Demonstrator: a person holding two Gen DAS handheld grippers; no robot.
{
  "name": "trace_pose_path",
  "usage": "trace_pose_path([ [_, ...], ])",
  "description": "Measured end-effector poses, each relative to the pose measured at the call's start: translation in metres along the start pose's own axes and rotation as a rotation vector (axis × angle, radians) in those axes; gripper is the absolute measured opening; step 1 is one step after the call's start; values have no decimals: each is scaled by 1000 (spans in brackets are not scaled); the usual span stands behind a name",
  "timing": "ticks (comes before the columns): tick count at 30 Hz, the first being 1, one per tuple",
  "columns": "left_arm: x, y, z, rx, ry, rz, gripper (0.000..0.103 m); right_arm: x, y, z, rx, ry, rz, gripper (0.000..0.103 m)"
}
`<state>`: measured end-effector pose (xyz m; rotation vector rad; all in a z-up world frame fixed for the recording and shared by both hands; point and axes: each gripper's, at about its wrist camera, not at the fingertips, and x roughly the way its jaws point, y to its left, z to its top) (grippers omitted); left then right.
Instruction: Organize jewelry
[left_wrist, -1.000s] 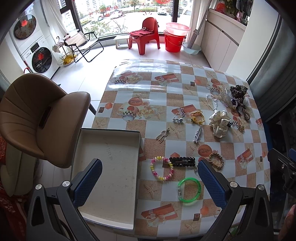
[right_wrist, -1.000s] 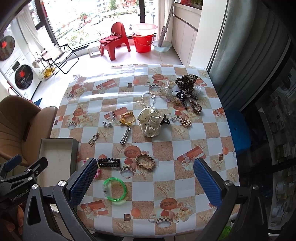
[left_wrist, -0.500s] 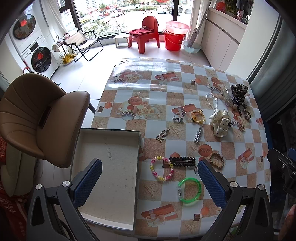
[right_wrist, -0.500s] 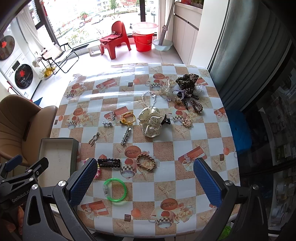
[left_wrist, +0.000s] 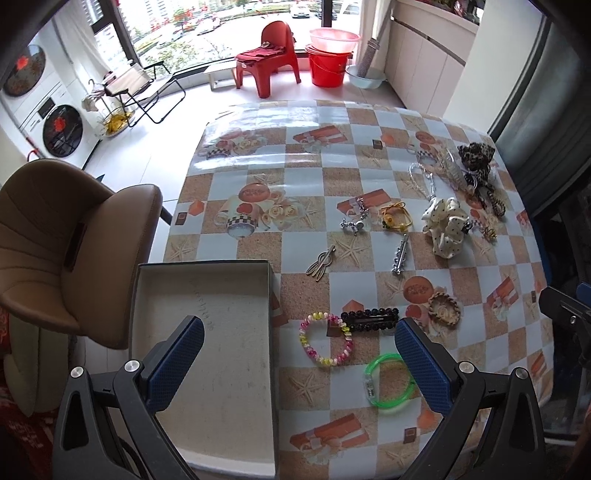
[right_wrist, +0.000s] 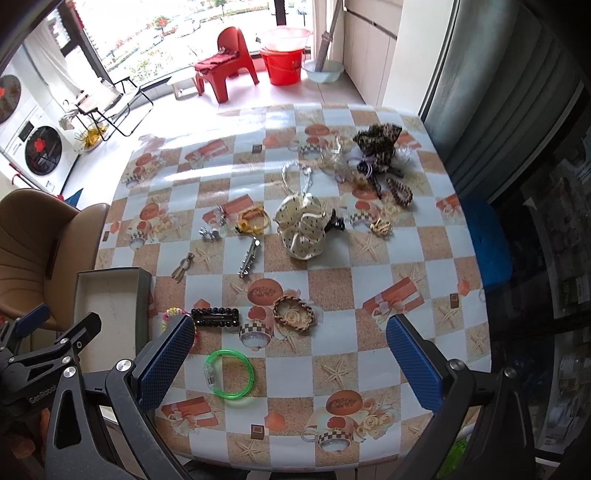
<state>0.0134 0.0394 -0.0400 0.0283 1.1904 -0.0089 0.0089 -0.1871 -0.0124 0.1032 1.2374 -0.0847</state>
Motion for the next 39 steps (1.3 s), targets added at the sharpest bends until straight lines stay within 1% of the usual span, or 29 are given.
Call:
trace_pose_path([
  [1,8,1,0,10,3,0,103,5,-1,0,4,11,0,103],
  [2,14,-4,9,17,5,3,103,13,-4,1,9,22,1,103],
  [9,65,-15,36,58,7,-21,103,68,-26,26,65,87,7,103],
  [13,94,-26,55,82,-5,-23,103,98,-35,42,88,96,3,103],
  [16,117,-32,63,104,3,-13,103,124,-39,61,110,102,19,103],
  [22,159,-37,67,131,34,8,103,174,-39,81,120,128,31,103],
  [23,166,-38,67,132,44,12,96,180,-38,83,118,130,29,103],
  [24,174,-39,66,137,62,14,94,188,-36,85,116,133,27,103],
  [29,197,-40,60,139,106,17,93,211,-28,90,125,127,19,101],
  [30,201,-41,58,138,113,18,93,215,-27,91,128,125,14,100],
  [32,202,-39,58,116,108,-7,93,222,-26,92,137,125,2,96],
  [35,202,-36,58,91,109,-24,93,229,-25,92,145,128,-2,85],
  [36,202,-37,58,89,106,-24,93,231,-25,91,143,131,-3,77],
  [38,200,-38,57,88,99,-35,89,230,-22,90,127,115,-27,69],
  [39,199,-39,56,89,92,-37,86,229,-21,90,119,109,-30,59],
])
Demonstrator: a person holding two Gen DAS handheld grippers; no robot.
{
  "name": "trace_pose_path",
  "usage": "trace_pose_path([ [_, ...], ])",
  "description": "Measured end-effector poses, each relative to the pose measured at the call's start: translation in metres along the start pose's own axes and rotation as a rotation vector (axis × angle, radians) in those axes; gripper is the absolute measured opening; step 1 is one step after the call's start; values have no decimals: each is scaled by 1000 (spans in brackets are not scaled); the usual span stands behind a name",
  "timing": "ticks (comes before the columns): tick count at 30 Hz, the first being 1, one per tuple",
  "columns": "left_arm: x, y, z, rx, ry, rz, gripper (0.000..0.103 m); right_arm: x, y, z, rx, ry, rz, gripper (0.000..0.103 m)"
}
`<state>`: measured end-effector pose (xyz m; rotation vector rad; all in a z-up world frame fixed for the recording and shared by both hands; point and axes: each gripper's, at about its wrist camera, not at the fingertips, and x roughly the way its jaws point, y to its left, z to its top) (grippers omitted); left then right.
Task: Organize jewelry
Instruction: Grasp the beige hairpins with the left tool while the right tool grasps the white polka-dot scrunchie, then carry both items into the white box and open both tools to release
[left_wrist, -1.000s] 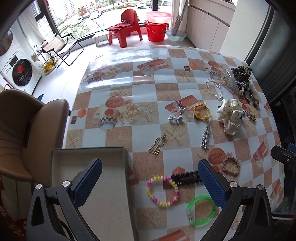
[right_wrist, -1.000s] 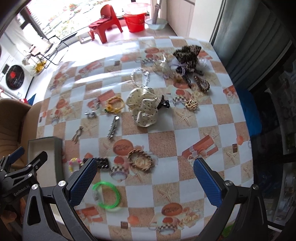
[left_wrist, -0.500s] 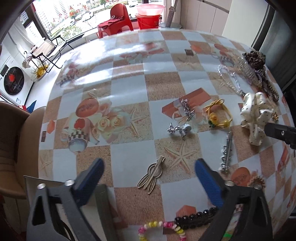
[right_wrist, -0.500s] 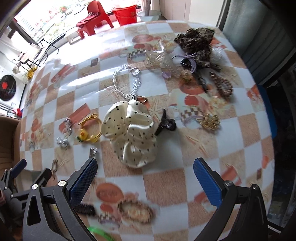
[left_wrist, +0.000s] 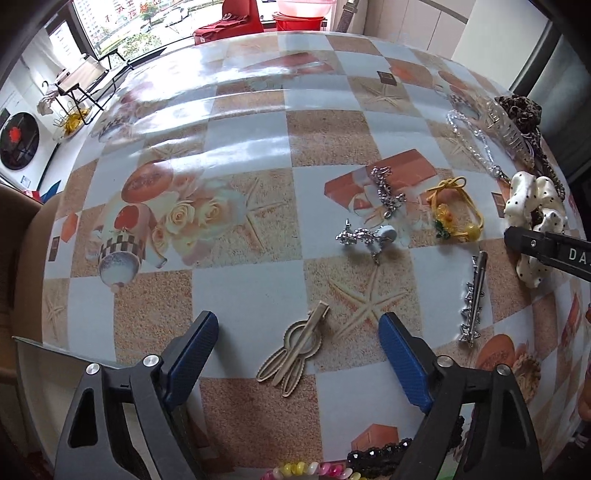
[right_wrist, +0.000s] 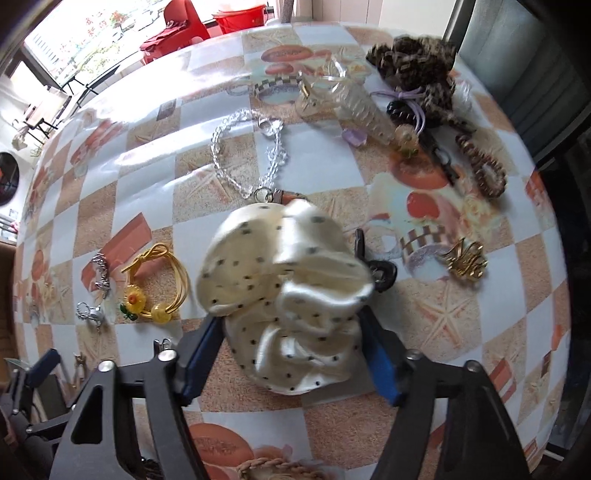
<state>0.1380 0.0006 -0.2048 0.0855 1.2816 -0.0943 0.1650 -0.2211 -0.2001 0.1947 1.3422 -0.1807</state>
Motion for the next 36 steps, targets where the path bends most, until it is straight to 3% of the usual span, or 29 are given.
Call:
trace_pose_path([
  [3,-7,-4,-6,10,-20,-9,59,-4,-2,-1,5,-9,24,34],
  [5,-11,-7,-7,14,-23,-19,28,-8,-3,-1,15,-16,30,27],
  [7,-13,-4,-5,10,-13,-35,11,-13,-2,-3,21,-16,41,21],
  [12,-23,6,0,-15,-12,-90,11,-33,-3,-7,17,-29,85,19],
  [22,-74,21,1,-85,-91,-177,11,-73,-6,-25,4,-46,192,19],
  [30,-119,52,-25,-156,-136,-179,11,-108,22,-45,-65,-45,258,19],
  [36,-138,96,-59,-236,-147,-130,11,-123,73,-59,-162,-29,318,19],
])
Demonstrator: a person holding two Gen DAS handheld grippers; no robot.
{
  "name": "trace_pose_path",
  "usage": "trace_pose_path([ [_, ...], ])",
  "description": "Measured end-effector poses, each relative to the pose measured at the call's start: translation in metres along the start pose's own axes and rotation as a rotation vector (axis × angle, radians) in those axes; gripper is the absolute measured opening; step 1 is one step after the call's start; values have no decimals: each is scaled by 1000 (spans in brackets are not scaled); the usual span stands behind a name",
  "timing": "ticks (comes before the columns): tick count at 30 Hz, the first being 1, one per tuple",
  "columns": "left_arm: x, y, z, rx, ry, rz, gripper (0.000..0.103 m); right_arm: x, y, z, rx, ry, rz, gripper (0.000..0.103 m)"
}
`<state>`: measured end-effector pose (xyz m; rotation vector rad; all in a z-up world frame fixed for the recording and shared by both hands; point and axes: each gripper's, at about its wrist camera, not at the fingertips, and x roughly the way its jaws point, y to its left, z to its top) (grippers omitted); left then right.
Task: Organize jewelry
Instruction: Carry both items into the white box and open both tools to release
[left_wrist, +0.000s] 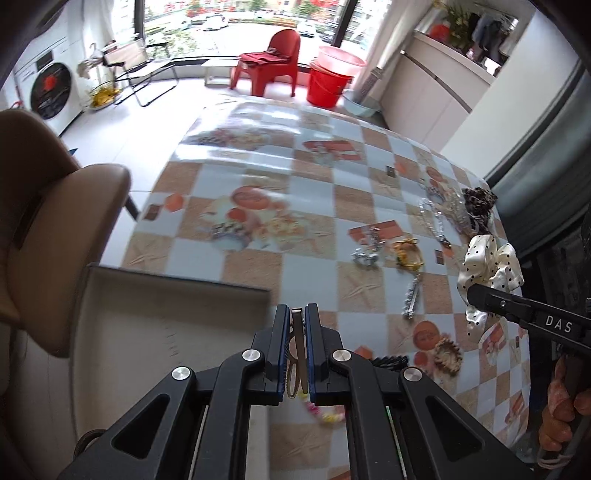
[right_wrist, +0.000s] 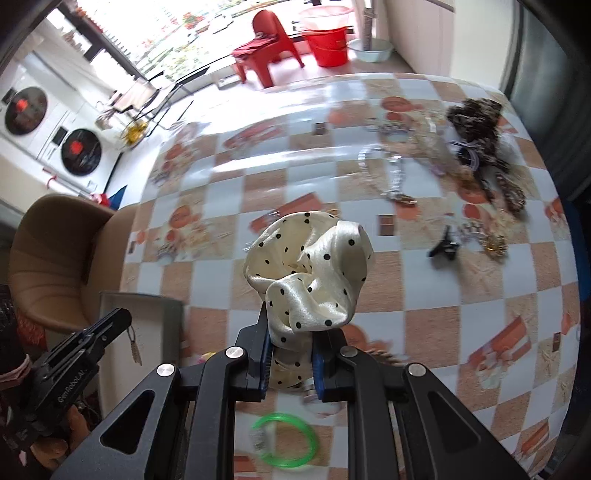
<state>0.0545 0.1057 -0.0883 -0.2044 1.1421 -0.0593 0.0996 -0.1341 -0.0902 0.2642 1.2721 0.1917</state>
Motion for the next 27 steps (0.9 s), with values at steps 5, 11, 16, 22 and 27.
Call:
trace_pose_path([
  [5,-12,50,-17,-88,0,67,11,17,58,-6,-94,33,66,19],
  [11,-8,106,-34,-187,14,142,11,52,130,-17,-207,99,137,19],
  [16,10,135,-44,-224,37,198,11,92,174,-29,-262,179,158,19],
  [22,32,143,-52,-216,66,217,11,131,194,-36,-292,250,112,19],
  [27,41,137,-58,-189,79,242,11,154,190,-36,-286,299,74,23],
])
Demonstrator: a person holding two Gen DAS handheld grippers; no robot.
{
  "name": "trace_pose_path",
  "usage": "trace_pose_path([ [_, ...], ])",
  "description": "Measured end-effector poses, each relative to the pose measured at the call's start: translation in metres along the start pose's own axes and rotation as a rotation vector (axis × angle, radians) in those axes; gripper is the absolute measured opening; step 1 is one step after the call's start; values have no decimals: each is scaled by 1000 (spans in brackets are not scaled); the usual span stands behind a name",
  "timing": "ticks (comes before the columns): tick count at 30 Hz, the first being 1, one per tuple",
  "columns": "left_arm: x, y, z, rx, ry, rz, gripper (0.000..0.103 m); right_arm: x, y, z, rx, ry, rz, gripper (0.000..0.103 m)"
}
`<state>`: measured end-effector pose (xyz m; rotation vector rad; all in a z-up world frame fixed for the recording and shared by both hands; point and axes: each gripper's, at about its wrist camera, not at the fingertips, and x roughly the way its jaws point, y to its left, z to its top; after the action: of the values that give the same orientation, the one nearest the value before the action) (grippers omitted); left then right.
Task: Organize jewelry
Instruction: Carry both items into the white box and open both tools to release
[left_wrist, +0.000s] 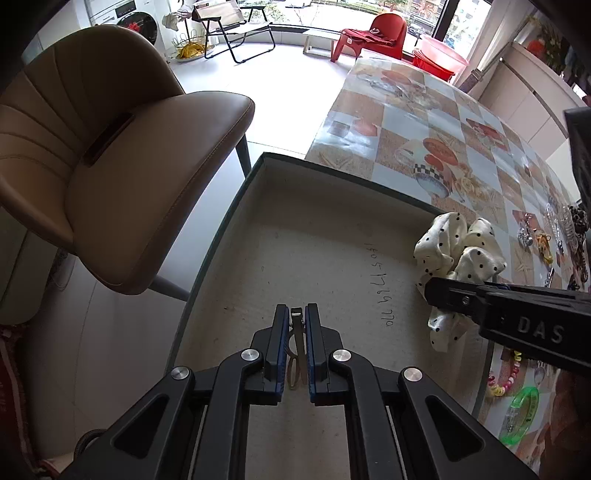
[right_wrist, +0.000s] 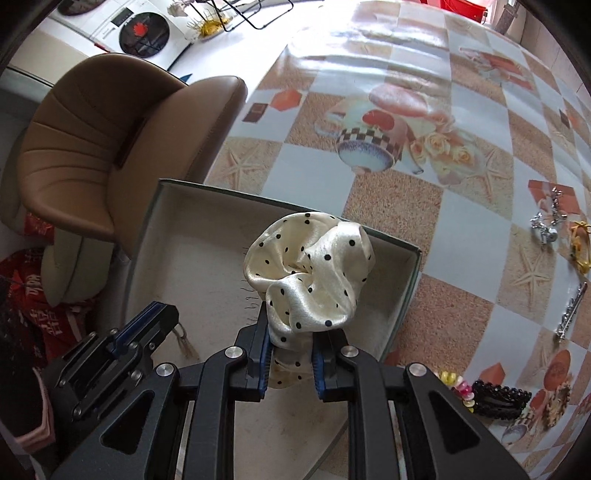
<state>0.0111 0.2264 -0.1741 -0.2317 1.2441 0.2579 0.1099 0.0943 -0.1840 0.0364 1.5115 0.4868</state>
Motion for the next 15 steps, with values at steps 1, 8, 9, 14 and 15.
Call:
trace_pose_path([
  [1,0,0,0,2,2,3,11,3,-1,1,2,8,-6,24],
  [8,7,1,-4,-5,34,32,11,10,-3,8,-2,26,-5,46],
  [9,7,1,-5,-8,37,34,11,10,-2,10,1,25,-5,53],
  [14,4,2,-6,-12,43,42,12,-5,-10,16,33,1,39,62],
  [15,3,2,-6,-9,41,44,12,-10,-11,15,37,-7,49,64],
])
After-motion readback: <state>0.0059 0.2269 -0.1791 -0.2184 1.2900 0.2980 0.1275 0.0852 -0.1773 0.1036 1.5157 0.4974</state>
